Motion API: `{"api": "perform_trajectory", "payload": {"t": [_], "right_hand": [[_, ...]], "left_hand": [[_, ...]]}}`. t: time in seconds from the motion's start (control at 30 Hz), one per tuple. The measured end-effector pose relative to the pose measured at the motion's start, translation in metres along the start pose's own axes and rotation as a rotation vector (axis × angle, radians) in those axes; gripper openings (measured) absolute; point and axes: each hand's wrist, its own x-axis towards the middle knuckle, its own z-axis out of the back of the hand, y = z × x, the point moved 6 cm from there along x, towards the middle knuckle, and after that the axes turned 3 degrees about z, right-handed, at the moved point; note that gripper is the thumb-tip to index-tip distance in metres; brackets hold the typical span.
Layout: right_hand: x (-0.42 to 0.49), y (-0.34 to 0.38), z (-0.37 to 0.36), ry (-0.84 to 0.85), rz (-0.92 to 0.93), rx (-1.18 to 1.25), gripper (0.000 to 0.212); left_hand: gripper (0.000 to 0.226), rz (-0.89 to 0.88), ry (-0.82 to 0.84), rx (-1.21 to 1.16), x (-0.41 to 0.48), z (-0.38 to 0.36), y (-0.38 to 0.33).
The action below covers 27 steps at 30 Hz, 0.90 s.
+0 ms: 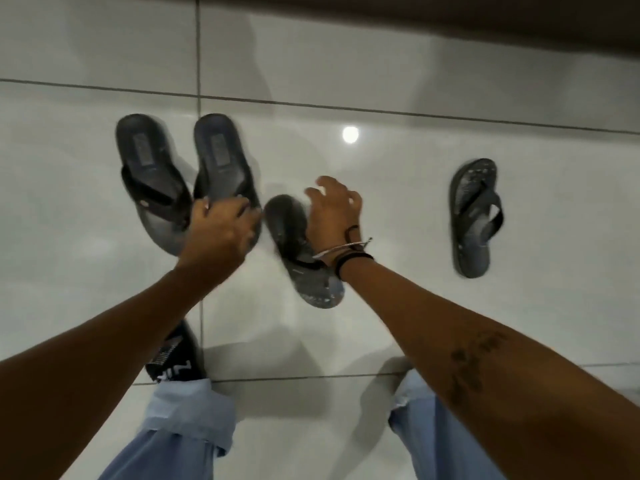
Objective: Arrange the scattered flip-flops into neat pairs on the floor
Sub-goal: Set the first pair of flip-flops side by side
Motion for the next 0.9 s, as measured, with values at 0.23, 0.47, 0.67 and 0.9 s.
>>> {"api": "perform_trajectory", "payload": {"t": [0.23, 0.47, 0.67, 0.9], "right_hand": [[-0.029, -0.229, 0.072, 0.436, 0.147, -0.748, 0.057], [-0.029, -0.307, 0.081, 0.556, 0.317, -1.081, 0.079], [-0.014, -0.284, 0.082, 0.534, 0.298, -1.017, 0.039], [-0.043, -0.312, 0.105, 0.2, -0.587, -0.086, 0.042]], "left_hand": [[0.039, -0.301, 0.351, 0.186, 0.003, -0.065, -0.107], [0.036, 0.361, 0.424, -0.133, 0.002, -0.097, -0.123], [0.022, 0.645, 0.444, -0.24, 0.0, -0.116, -0.135], [0.015, 0.435, 0.459, -0.229, 0.026, -0.107, -0.175]]}}
